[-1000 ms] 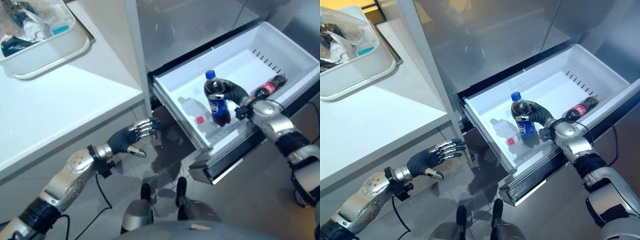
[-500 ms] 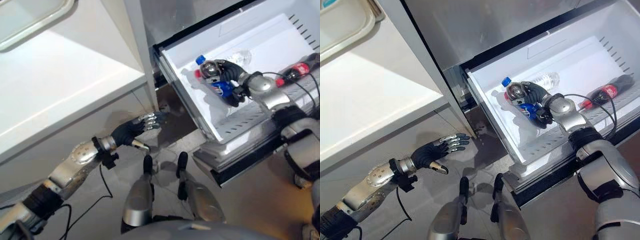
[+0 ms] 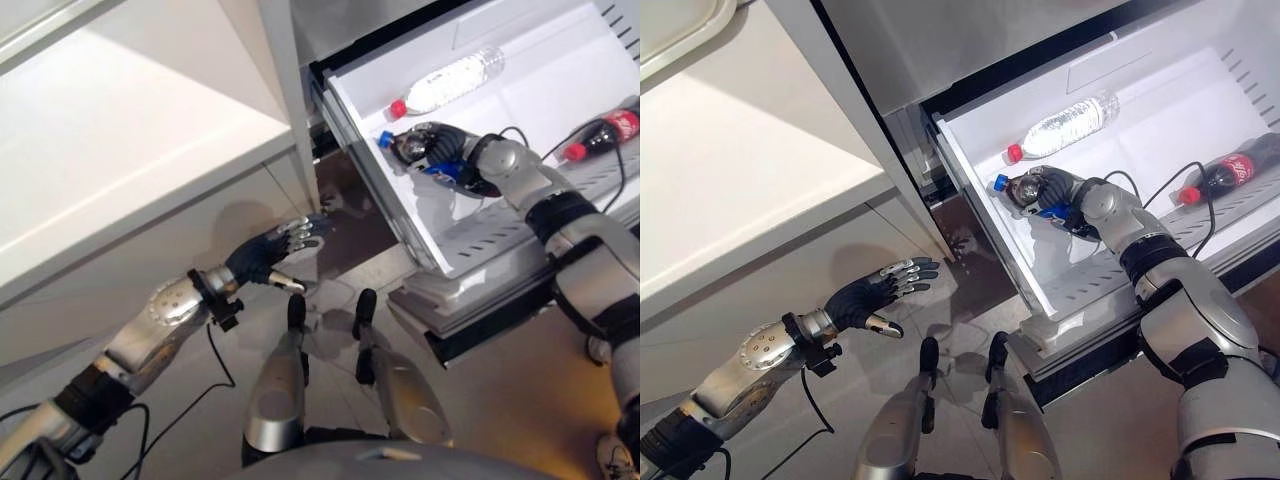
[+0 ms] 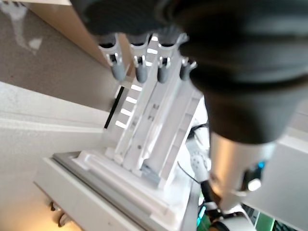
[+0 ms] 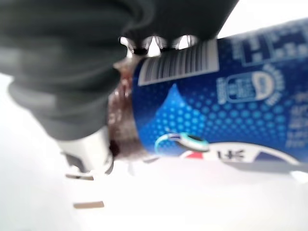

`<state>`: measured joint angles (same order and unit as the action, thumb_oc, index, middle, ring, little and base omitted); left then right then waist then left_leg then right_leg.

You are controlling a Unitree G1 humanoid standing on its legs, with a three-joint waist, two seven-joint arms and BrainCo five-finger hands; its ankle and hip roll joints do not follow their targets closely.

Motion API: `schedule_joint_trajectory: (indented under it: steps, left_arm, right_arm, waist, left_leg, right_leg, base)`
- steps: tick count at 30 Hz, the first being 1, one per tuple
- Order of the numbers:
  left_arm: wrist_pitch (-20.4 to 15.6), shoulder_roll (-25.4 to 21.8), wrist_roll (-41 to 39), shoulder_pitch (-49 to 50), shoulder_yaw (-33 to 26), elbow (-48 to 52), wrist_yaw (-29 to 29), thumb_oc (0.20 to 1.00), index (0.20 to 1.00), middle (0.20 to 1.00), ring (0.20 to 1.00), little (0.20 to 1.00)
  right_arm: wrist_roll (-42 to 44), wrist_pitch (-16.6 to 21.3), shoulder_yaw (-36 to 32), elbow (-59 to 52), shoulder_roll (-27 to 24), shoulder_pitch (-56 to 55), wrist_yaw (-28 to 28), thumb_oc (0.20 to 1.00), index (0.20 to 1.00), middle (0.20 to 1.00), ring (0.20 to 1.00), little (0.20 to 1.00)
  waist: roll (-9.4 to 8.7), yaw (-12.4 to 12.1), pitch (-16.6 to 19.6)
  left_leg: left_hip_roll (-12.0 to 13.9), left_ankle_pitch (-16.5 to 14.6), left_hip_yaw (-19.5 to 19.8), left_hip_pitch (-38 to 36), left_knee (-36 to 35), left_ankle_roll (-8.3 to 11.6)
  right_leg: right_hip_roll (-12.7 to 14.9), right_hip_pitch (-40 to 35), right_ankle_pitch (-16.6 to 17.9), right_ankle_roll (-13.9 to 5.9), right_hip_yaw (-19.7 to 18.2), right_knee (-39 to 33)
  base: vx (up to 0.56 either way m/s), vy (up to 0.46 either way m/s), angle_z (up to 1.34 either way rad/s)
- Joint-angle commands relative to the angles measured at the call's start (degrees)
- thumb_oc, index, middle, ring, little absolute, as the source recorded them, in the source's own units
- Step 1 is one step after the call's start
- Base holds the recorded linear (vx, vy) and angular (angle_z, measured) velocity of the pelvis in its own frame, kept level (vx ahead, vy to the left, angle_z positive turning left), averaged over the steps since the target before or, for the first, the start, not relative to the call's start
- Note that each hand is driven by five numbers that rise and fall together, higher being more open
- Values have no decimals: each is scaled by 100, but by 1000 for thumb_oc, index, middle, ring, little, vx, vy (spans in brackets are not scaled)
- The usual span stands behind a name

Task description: Take the drinks into the refrigerator

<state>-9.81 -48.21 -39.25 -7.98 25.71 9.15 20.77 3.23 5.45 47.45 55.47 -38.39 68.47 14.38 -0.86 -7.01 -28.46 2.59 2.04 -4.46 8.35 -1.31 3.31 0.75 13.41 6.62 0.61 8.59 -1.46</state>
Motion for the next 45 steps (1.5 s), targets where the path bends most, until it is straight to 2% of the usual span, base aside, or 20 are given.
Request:
schedule_joint_trajectory:
  steps: [1, 6, 7, 8, 17, 19, 20, 21, 28, 30, 31, 34, 37, 38, 39, 41, 43, 44, 45]
  left_arm:
    - [-362, 24, 147, 295, -221, 428, -51, 1000, 1000, 1000, 1000, 1000]
    - [-338, 116, 167, 396, -348, 420, -75, 1000, 1000, 1000, 1000, 1000]
    - [-328, 127, 170, 416, -380, 426, -70, 1000, 1000, 1000, 1000, 1000]
    - [-324, 139, 169, 443, -402, 435, -66, 1000, 1000, 1000, 1000, 1000]
    - [-275, 150, 144, 393, -464, 384, 16, 1000, 1000, 1000, 1000, 1000]
    - [-262, 111, 97, 374, -513, 361, 71, 1000, 1000, 1000, 1000, 1000]
    - [-260, 112, 95, 371, -512, 365, 73, 1000, 1000, 1000, 1000, 1000]
    - [-243, 74, 36, 407, -556, 370, 111, 1000, 1000, 1000, 1000, 1000]
    - [-124, -126, -344, 614, -702, 353, 351, 1000, 1000, 1000, 1000, 1000]
    - [-98, -158, -380, 683, -750, 373, 388, 1000, 1000, 1000, 1000, 1000]
    - [-48, -202, -502, 820, -867, 407, 490, 1000, 1000, 1000, 1000, 1000]
    - [10, -252, -673, 973, -998, 390, 592, 1000, 1000, 1000, 1000, 1000]
    - [17, -259, -750, 1203, -1223, 428, 660, 1000, 1000, 1000, 1000, 1000]
    - [-2, -172, -771, 1307, -1351, 406, 666, 1000, 1000, 1000, 1000, 1000]
    - [5, -225, -763, 1380, -1396, 421, 696, 1000, 1000, 1000, 1000, 1000]
    - [-13, -190, -773, 1524, -1533, 406, 729, 1000, 1000, 1000, 1000, 1000]
    - [-50, -113, -718, 1677, -1710, 402, 731, 1000, 1000, 1000, 1000, 1000]
    - [-46, -139, -717, 1678, -1692, 415, 735, 1000, 1000, 1000, 1000, 1000]
    - [-68, -18, -640, 1776, -1784, 432, 743, 1000, 1000, 1000, 1000, 1000]
  right_arm:
    - [-245, 65, 464, 343, 156, 458, 81, 200, 200, 200, 200, 200]
    - [-253, 52, 423, 416, 173, 474, 78, 200, 200, 200, 200, 200]
    - [-249, 44, 420, 399, 171, 479, 108, 335, 335, 335, 335, 335]
    - [-246, 37, 414, 376, 159, 499, 115, 1000, 1000, 1000, 1000, 1000]
    - [41, 35, 352, -273, -196, 605, 117, 1000, 1000, 1000, 1000, 1000]
    - [225, 82, 378, -837, -561, 680, 148, 1000, 1000, 1000, 1000, 1000]
    - [228, 64, 373, -866, -581, 672, 155, 1000, 1000, 1000, 1000, 1000]
    - [411, 86, 347, -1434, -948, 696, 156, 1000, 1000, 1000, 1000, 1000]
    - [1199, 142, 4, -3039, -2306, 361, 375, 1000, 1000, 1000, 1000, 1000]
    - [1235, 168, -36, -3231, -2488, 293, 396, 1000, 1000, 1000, 1000, 1000]
    - [1443, 273, -283, -3552, -2850, 41, 351, 1000, 1000, 1000, 1000, 1000]
    - [1674, 478, -979, -4060, -3284, -620, 192, 1000, 1000, 1000, 1000, 1000]
    - [1828, 725, -2452, -4718, -3465, -2058, -22, 1000, 1000, 1000, 1000, 1000]
    - [1911, 822, -2921, -4878, -3458, -2474, -137, 1000, 1000, 1000, 1000, 1000]
    - [1881, 868, -3647, -5149, -3347, -3237, -162, 1000, 1000, 1000, 1000, 1000]
    - [1794, 989, -4578, -5567, -3079, -4219, -239, 1000, 1000, 1000, 1000, 1000]
    - [1647, 1096, -5316, -5825, -2742, -5035, -334, 1000, 1000, 1000, 1000, 1000]
    - [1637, 1082, -5427, -5890, -2715, -5164, -329, 1000, 1000, 1000, 1000, 1000]
    - [1361, 1196, -5964, -5964, -2243, -5825, -527, 1000, 1000, 1000, 1000, 1000]
  waist:
    - [-8, -83, -134]
    - [27, -88, -134]
    - [28, -88, -134]
    - [30, -87, -134]
    - [-23, -62, -133]
    - [-125, -49, -74]
    - [-119, -52, -82]
    - [-198, -25, 30]
    - [-435, 28, 380]
    - [-458, 46, 417]
    - [-485, 85, 509]
    - [-531, 165, 653]
    - [-608, 254, 815]
    - [-590, 352, 865]
    - [-648, 336, 922]
    - [-676, 388, 1007]
    - [-667, 458, 1080]
    - [-679, 429, 1085]
    - [-653, 508, 1157]
  left_leg:
    - [48, 214, 223, 105, -240, -82]
    - [54, 216, 239, 91, -274, -76]
    - [53, 213, 241, 86, -274, -77]
    - [51, 211, 242, 78, -276, -76]
    - [39, 172, 257, -86, -270, -68]
    - [33, 120, 247, -199, -257, -61]
    - [33, 118, 247, -208, -258, -62]
    - [39, 73, 244, -264, -229, -60]
    - [-1, -150, 176, -469, -66, -98]
    - [-14, -182, 164, -486, -30, -107]
    - [-34, -227, 130, -519, 22, -123]
    - [-62, -269, 108, -573, 33, -148]
    - [-93, -311, 75, -639, 20, -180]
    - [-104, -332, 53, -662, 22, -190]
    - [-117, -358, 54, -688, 18, -210]
    - [-137, -395, 26, -747, 10, -234]
    - [-151, -425, 0, -806, -8, -261]
    - [-151, -426, 3, -809, -10, -262]
    - [-165, -456, -12, -882, -46, -288]
  right_leg:
    - [120, 541, -385, -534, -1, 1197]
    - [152, 543, -378, -538, 32, 1189]
    - [154, 541, -377, -540, 35, 1187]
    - [155, 529, -381, -541, 39, 1184]
    - [182, 321, -397, -545, 96, 1132]
    - [192, 164, -405, -556, 103, 1081]
    - [192, 153, -405, -557, 104, 1076]
    - [208, 62, -415, -559, 106, 1046]
    - [243, -228, -431, -586, 84, 977]
    - [248, -264, -430, -590, 64, 960]
    - [248, -332, -422, -601, 34, 910]
    - [240, -460, -407, -624, -22, 795]
    - [246, -584, -377, -659, -85, 671]
    - [257, -605, -368, -673, -106, 649]
    - [258, -633, -365, -681, -133, 626]
    - [264, -687, -369, -698, -172, 595]
    - [264, -722, -377, -713, -207, 590]
    - [264, -727, -378, -714, -204, 589]
    - [267, -768, -381, -735, -236, 582]
  base:
    - [0, 0, 0]
    - [0, 0, 0]
    - [0, 0, 0]
    - [0, 0, 0]
    - [5, -2, 1]
    - [41, -7, 8]
    - [55, 0, 8]
    - [59, 5, 7]
    - [55, 19, 2]
    - [30, 36, -2]
    - [47, 40, -2]
    - [56, 35, -1]
    - [47, 31, -8]
    - [63, 36, -17]
    - [59, 42, -13]
    - [58, 40, -6]
    - [45, 37, -9]
    - [57, 48, -12]
    - [44, 37, -10]
